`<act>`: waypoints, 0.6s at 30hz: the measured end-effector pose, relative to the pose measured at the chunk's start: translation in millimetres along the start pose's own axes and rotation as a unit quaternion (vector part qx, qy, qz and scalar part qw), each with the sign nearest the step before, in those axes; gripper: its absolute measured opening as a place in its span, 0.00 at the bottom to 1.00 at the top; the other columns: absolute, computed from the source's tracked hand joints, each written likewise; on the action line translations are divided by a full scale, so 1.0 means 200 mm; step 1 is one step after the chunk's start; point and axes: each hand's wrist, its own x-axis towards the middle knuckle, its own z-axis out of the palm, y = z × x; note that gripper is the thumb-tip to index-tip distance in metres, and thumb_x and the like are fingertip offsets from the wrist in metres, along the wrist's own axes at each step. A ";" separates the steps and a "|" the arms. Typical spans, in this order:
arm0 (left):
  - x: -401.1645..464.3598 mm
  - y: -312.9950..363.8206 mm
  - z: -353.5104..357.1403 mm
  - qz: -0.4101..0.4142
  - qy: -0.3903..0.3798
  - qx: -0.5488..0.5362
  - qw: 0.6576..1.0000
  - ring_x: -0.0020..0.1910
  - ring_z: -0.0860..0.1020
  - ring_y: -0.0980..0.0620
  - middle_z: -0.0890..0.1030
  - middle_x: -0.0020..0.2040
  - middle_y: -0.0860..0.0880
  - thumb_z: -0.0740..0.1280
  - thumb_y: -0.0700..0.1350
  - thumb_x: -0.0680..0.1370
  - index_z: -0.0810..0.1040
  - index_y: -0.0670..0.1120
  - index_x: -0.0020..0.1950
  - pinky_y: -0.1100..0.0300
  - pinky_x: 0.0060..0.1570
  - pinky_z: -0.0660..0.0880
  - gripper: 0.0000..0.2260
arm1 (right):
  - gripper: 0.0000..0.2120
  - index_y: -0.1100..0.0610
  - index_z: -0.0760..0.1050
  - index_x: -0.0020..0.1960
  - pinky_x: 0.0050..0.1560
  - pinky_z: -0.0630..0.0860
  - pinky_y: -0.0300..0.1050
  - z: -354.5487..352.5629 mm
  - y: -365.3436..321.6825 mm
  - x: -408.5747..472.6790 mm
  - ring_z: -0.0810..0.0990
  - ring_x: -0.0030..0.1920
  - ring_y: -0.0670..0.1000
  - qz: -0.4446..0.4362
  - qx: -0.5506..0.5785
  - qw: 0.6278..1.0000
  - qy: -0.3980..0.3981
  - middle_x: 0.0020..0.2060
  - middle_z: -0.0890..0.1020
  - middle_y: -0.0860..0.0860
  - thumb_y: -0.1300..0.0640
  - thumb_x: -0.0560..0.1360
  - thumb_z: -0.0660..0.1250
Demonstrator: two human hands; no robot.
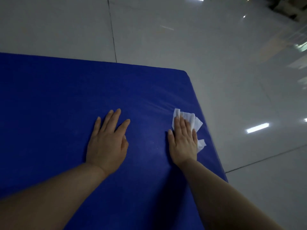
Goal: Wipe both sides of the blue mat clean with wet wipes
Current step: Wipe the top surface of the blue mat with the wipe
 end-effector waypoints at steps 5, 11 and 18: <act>-0.38 0.01 0.03 0.025 -0.035 0.071 0.997 0.73 0.60 0.44 0.65 0.74 0.40 0.51 0.48 0.77 0.73 0.44 0.70 0.44 0.69 0.54 0.24 | 0.28 0.47 0.38 0.77 0.75 0.37 0.48 0.00 0.00 0.00 0.38 0.76 0.43 0.003 -0.003 1.000 -0.020 0.77 0.43 0.44 0.40 0.81 0.39; -0.37 -0.01 0.08 0.026 -0.038 0.102 0.994 0.74 0.59 0.44 0.64 0.74 0.39 0.51 0.50 0.76 0.70 0.44 0.71 0.46 0.70 0.53 0.26 | 0.31 0.50 0.39 0.77 0.75 0.36 0.48 0.00 -0.07 -0.09 0.37 0.75 0.44 -0.010 0.009 0.999 -0.031 0.77 0.42 0.45 0.38 0.78 0.33; -0.37 0.00 0.06 0.025 -0.033 0.113 0.993 0.73 0.62 0.43 0.65 0.74 0.39 0.50 0.50 0.76 0.72 0.44 0.71 0.45 0.69 0.55 0.26 | 0.29 0.57 0.53 0.77 0.75 0.50 0.56 0.09 -0.03 -0.49 0.53 0.76 0.53 -0.202 0.023 0.979 0.009 0.76 0.56 0.52 0.43 0.82 0.36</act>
